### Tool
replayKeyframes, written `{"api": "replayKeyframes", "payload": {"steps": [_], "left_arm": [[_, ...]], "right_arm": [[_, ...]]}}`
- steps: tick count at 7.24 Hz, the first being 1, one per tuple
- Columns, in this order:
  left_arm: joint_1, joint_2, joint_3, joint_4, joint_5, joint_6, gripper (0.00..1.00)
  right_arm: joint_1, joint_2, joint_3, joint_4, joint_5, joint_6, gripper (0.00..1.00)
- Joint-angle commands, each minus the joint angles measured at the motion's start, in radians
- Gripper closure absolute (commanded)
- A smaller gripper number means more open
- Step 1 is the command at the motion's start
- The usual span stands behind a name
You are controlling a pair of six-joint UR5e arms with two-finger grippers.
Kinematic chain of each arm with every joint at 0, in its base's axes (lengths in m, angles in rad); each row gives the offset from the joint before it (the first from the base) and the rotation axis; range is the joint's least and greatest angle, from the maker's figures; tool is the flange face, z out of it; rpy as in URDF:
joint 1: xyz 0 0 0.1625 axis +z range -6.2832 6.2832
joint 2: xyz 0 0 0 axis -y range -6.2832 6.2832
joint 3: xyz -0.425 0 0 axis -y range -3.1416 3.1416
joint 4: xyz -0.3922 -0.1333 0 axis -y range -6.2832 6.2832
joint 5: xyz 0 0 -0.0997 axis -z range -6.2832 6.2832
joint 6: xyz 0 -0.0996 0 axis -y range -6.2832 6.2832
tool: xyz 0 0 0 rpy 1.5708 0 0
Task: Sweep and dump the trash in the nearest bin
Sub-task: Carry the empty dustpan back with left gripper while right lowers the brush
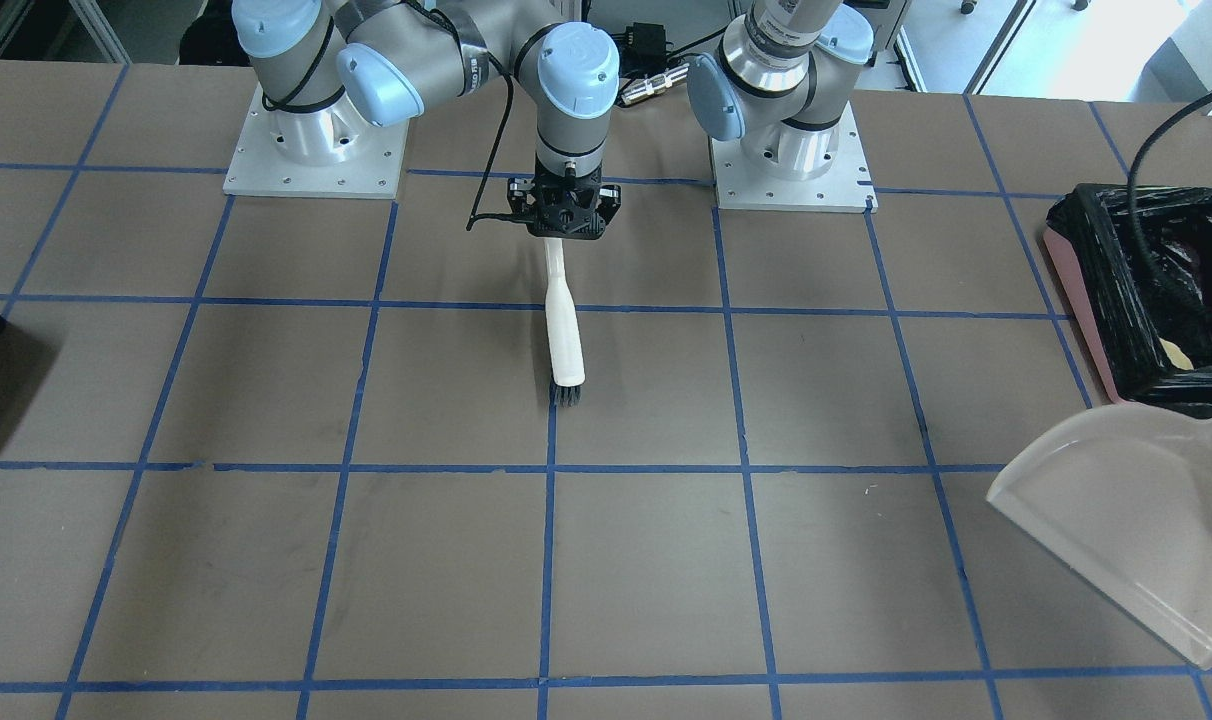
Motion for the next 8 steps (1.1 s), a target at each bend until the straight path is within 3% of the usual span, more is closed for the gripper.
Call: {"api": "replayKeyframes", "payload": {"steps": [1,4,6,8], "left_arm": [[-0.121,0.004,0.0,-0.103,-0.118,-0.308,1.0],[-0.295,-0.017,-0.003,-0.105,-0.276,-0.639,1.0],[-0.318,-0.026,-0.005,-0.105,-0.292,-0.665,1.0],[-0.324,-0.026,-0.003,-0.104,-0.295,-0.695,1.0]], "right_arm": [[0.0,0.0,0.0,-0.001,-0.002,-0.004,0.3],[-0.015,-0.012,-0.009,-0.005,-0.026,-0.006,0.31],[-0.067,-0.049,-0.078,0.012,-0.065,-0.022,0.23],[-0.161,-0.142,-0.086,0.084,-0.065,-0.151,0.21]]}}
